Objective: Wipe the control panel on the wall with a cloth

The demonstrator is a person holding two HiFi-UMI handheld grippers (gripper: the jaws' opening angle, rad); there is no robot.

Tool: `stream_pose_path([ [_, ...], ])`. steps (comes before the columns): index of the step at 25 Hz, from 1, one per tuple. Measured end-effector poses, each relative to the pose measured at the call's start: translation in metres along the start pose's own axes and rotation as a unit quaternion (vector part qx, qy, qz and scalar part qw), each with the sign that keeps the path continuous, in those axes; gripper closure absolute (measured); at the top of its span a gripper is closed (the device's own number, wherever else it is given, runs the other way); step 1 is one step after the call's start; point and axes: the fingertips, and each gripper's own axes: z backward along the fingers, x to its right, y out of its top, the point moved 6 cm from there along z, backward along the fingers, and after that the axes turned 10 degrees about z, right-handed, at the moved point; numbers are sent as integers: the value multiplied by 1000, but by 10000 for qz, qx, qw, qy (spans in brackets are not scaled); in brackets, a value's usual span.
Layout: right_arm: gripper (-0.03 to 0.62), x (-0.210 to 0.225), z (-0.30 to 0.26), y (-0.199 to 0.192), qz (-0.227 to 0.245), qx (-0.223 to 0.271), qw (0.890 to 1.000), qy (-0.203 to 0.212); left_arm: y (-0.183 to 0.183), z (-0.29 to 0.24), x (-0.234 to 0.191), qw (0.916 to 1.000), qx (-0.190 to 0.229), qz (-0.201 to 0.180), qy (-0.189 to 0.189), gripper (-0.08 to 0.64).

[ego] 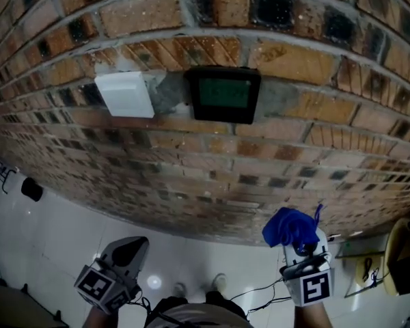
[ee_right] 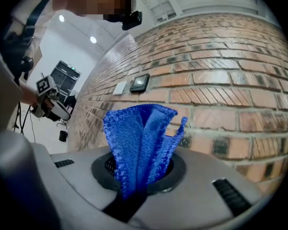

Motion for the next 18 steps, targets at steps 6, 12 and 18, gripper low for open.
stream_pose_path([
  [6, 503, -32, 71, 3, -392, -244, 9989, 100, -7, 40, 21, 9997, 173, -144, -79, 557],
  [12, 503, -77, 144, 40, -206, -231, 9995, -54, -27, 104, 38, 9985, 392, -169, -339, 557],
  [18, 505, -131, 207, 74, -57, -233, 9997, 24, -62, 170, 50, 9981, 460, -36, -401, 557],
])
